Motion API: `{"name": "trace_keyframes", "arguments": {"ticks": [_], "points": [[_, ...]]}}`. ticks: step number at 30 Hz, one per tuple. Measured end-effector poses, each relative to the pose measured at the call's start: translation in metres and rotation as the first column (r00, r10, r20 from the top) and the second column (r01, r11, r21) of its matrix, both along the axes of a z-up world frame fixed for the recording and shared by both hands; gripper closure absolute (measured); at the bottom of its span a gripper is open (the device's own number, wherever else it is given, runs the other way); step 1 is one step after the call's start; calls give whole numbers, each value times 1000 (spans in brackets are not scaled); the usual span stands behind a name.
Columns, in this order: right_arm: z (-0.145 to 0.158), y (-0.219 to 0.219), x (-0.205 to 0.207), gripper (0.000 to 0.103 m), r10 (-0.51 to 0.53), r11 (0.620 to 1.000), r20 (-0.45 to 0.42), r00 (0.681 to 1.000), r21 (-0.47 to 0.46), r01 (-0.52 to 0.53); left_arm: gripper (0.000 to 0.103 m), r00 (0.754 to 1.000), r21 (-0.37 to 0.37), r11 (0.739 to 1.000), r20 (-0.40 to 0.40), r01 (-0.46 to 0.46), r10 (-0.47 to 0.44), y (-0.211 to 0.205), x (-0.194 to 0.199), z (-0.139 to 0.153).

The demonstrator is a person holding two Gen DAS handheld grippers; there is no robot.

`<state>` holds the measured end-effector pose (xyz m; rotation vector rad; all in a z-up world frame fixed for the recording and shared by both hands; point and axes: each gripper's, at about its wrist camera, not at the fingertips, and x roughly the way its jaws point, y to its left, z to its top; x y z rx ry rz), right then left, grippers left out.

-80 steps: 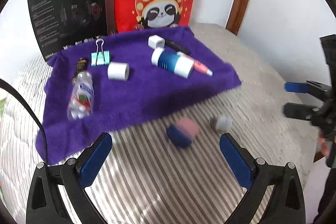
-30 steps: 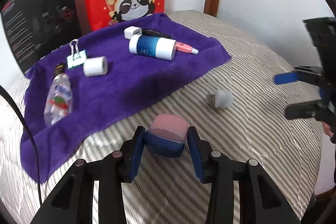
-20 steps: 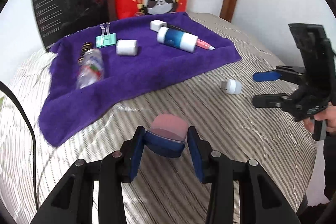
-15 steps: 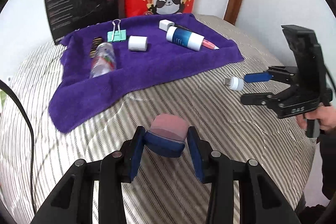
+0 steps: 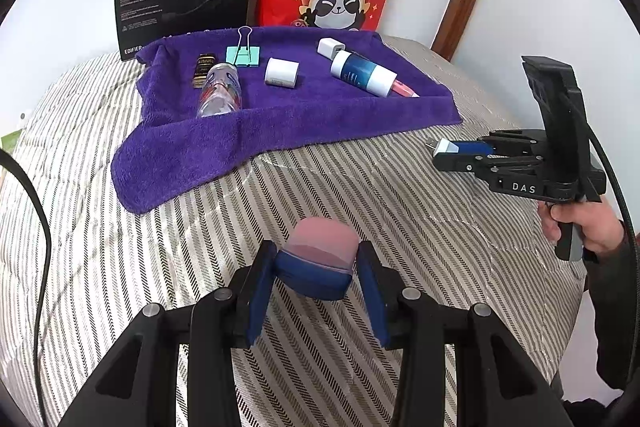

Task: Organize rigid objects
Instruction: 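Grasp the pink-and-blue round container with the left tool while the right tool grasps the white USB light, then carry the container and USB light onto the purple towel while both tools open to release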

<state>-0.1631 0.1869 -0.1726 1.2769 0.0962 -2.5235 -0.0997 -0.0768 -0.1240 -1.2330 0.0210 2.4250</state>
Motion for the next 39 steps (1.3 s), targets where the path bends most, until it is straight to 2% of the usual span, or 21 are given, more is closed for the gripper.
{"name": "trace_keyframes", "arguments": {"ticks": [4,9,19,27,33,39], "points": [[0,1,0,79,-8,1000,2,1000,-12,8,64,1000,-1,1000,3,-11,11,-1,0,1],[4,7,3,79,-30,997,22,999,-70,32,64,1000,11,1000,4,-15,15,0,-7,6],[41,18,6,79,-29,995,-15,999,-91,27,64,1000,5,1000,-24,13,-13,14,-44,28],[56,12,-39,79,-20,996,2,1000,-86,20,64,999,-4,999,-20,34,-34,30,-99,39],[51,-4,-76,79,15,996,32,999,-92,-12,64,999,-49,998,21,43,-42,39,-137,26],[35,-24,-96,79,41,999,92,995,-13,-40,64,996,-106,991,61,78,-72,51,-153,6]]}}
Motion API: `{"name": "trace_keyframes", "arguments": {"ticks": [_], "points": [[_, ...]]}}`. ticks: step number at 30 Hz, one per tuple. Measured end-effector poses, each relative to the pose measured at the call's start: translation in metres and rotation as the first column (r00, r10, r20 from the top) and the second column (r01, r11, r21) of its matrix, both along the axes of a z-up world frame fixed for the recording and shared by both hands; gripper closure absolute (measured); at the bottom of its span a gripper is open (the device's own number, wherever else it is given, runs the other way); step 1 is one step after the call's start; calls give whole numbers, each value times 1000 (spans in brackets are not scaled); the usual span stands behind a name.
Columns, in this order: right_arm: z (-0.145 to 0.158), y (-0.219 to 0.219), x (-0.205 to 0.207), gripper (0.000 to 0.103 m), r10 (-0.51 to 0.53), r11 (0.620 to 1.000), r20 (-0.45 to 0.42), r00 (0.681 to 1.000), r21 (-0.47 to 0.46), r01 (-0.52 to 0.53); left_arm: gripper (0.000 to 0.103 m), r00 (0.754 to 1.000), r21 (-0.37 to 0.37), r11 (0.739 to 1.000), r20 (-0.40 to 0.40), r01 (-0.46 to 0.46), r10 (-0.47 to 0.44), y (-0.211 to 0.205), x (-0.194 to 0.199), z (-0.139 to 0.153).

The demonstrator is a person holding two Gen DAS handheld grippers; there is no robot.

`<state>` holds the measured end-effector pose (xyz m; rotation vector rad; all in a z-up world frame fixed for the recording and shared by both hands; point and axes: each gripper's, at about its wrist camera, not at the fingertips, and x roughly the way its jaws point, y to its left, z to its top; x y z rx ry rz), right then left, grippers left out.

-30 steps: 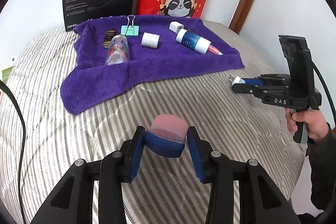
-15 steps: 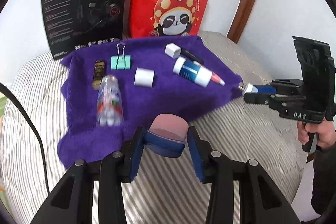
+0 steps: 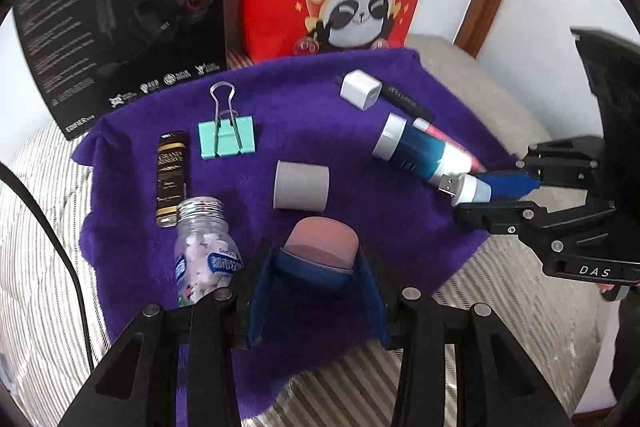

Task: Organize rigid objects
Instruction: 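Carry the container and USB light onto the purple towel while both tools open to release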

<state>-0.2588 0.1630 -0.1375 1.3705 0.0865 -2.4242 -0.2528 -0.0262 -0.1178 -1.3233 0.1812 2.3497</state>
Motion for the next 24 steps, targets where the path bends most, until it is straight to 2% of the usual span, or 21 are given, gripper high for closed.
{"name": "trace_keyframes", "arguments": {"ticks": [8,14,24], "points": [[-16,-1,-13,79,1,999,12,1000,51,-1,64,1000,-41,999,-9,19,-20,5,-10,-5],[-25,9,-21,79,-13,998,24,1000,59,12,64,998,-98,994,-6,56,-56,15,-18,-8],[-24,7,-23,79,72,993,33,997,92,-74,64,990,-179,974,23,138,-136,27,-23,-10]]}}
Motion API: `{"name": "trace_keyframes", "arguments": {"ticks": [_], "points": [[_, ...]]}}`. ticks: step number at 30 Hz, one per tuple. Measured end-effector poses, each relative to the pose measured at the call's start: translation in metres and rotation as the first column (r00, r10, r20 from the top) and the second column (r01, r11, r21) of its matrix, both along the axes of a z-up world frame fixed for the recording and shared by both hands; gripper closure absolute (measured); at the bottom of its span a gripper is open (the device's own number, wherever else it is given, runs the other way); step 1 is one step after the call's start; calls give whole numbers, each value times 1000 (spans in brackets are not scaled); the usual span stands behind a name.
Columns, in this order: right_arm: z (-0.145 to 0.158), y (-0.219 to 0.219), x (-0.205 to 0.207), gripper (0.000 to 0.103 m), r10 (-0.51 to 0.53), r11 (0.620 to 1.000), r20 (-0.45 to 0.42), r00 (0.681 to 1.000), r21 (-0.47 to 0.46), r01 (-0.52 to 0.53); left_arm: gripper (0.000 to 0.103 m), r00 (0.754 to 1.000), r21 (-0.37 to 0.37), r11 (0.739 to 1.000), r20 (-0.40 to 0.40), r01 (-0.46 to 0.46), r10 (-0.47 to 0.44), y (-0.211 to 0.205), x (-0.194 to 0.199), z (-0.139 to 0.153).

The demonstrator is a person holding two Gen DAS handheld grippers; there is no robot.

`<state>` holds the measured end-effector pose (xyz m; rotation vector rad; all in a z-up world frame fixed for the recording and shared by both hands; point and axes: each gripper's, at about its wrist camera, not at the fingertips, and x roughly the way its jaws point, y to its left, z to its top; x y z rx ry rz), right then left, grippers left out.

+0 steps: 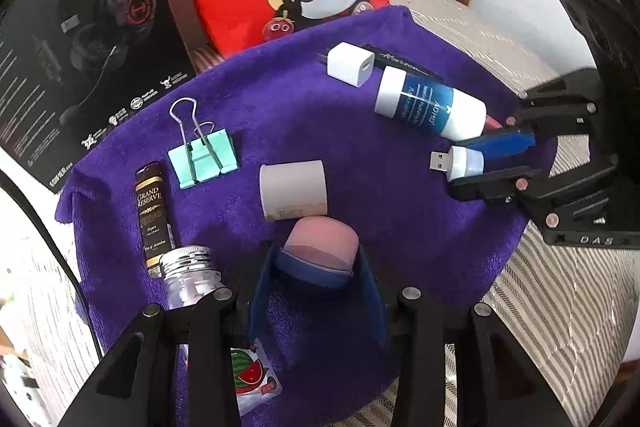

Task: Organize rigid objects
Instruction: 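Carry the container and USB light onto the purple towel while both tools open to release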

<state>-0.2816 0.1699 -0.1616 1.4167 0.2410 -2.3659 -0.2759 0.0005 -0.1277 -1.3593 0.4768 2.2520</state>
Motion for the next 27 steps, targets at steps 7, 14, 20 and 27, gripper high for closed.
{"name": "trace_keyframes", "arguments": {"ticks": [7,14,20,27], "points": [[-1,-2,-3,79,42,999,18,999,17,-43,63,999,-21,999,37,33,-32,1,-6,1],[0,-5,-9,78,62,997,56,997,32,-63,63,996,-20,998,75,52,-50,-2,-12,2],[1,-2,-11,68,56,998,106,993,5,-57,42,994,-7,998,94,60,-59,-5,-8,0],[9,4,-3,59,4,1000,85,996,16,-6,41,995,23,999,90,29,-31,-17,-4,4]]}}
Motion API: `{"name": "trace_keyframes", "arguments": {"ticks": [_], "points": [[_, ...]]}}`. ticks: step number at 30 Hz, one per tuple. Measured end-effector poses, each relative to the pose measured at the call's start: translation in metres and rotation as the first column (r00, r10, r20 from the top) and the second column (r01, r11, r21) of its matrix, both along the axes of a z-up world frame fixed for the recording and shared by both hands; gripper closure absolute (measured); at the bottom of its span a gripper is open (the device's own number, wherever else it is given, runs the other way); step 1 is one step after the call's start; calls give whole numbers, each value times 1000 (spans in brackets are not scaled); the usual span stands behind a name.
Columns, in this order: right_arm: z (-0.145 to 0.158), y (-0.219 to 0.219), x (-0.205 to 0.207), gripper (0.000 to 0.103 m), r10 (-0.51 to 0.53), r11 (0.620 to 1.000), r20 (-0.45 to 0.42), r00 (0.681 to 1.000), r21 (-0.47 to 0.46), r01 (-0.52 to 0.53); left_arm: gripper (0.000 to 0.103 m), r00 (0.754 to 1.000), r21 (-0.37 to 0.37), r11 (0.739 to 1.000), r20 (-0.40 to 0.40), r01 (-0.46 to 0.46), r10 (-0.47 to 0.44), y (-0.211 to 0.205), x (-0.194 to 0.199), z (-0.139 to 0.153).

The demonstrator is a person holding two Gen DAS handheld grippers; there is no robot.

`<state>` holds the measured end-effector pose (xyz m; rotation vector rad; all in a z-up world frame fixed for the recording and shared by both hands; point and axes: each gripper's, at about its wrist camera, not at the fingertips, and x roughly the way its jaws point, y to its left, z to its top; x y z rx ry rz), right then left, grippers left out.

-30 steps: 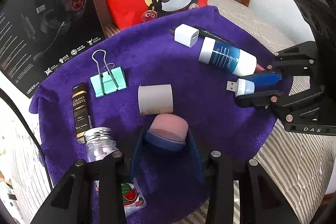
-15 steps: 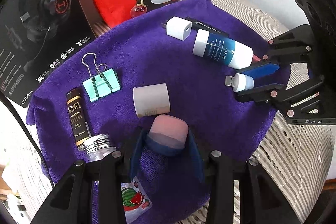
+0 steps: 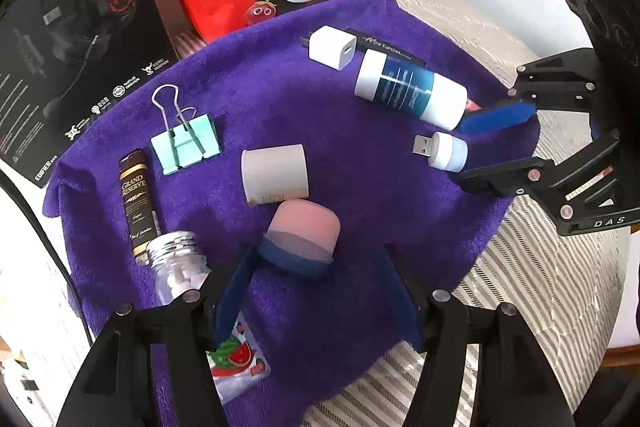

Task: Organize rigid objects
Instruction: 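Carry the container and USB light onto the purple towel while both tools open to release, then withdraw both tools from the towel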

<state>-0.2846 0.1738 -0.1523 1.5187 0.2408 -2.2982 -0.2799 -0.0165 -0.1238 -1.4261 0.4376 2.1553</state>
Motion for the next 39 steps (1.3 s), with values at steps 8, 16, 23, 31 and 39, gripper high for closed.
{"name": "trace_keyframes", "arguments": {"ticks": [8,16,23,31,39], "points": [[19,19,20,44,-69,997,-35,997,-28,68,34,998,21,999,-60,-28,29,-12,21,21],[35,26,56,19,-153,987,-85,984,-57,149,5,990,14,994,-94,-108,109,-8,54,35],[40,19,87,0,-208,976,-89,974,-81,201,0,970,-2,976,-110,-219,217,-11,85,35],[51,9,123,0,-272,960,-88,958,-91,265,0,938,75,941,-85,-331,337,-20,125,47],[62,1,161,0,-376,923,-82,923,-118,366,0,895,79,903,-121,-422,429,-25,171,68]]}}
